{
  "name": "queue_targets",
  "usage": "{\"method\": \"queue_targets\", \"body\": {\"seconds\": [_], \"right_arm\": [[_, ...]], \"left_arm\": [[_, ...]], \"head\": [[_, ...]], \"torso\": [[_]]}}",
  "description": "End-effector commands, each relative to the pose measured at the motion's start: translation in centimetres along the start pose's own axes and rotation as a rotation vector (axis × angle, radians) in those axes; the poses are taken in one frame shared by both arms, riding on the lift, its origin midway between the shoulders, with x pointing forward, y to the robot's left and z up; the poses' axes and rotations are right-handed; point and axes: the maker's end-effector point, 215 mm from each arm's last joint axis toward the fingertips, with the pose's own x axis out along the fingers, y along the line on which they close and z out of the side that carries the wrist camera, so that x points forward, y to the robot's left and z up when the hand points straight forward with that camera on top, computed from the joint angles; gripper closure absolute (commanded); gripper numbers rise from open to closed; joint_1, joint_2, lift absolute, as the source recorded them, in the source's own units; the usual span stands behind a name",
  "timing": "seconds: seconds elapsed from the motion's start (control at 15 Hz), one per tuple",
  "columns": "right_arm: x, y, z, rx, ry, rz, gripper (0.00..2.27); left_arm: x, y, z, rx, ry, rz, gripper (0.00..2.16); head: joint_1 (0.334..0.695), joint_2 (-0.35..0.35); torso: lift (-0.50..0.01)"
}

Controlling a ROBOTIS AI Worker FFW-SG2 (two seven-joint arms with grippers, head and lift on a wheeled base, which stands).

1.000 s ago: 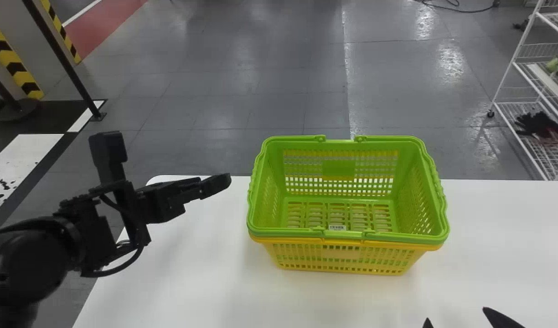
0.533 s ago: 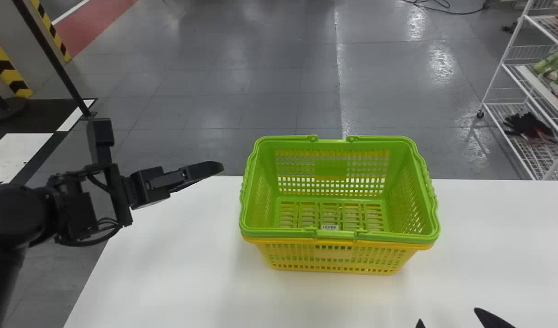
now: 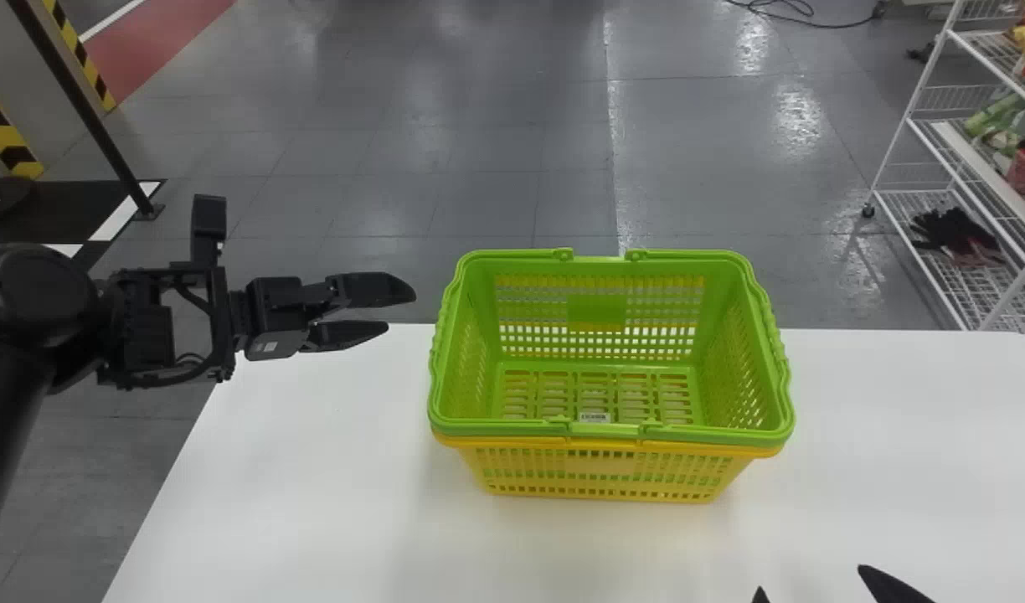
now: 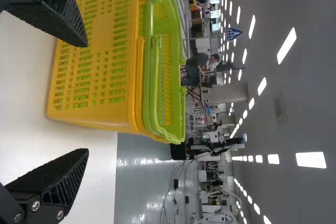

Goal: Grasp handle with right gripper to insert into left gripper then lift and swing left to center

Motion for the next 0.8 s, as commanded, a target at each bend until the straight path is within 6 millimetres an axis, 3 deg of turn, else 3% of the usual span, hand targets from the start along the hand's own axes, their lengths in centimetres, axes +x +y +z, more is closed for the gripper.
{"method": "queue_targets", "body": {"seconds": [0.0,0.2,0.73], "right_arm": [[-0.1,-0.2,0.0,-0.002,0.001,-0.003,0.08],[-0.1,-0.2,-0.1,-0.002,0.003,-0.002,0.08],[-0.1,-0.6,-0.3,-0.006,0.006,-0.009,0.08]], "left_arm": [[0.8,0.0,0.0,0.002,0.016,0.006,0.16],[1.1,0.8,-0.1,0.003,0.017,0.027,0.16],[4.0,-0.6,-2.4,-0.002,0.068,-0.012,0.16]], "head": [[0.695,0.114],[0.695,0.102],[0.695,0.068]], "torso": [[-0.093],[-0.093],[-0.093]]}}
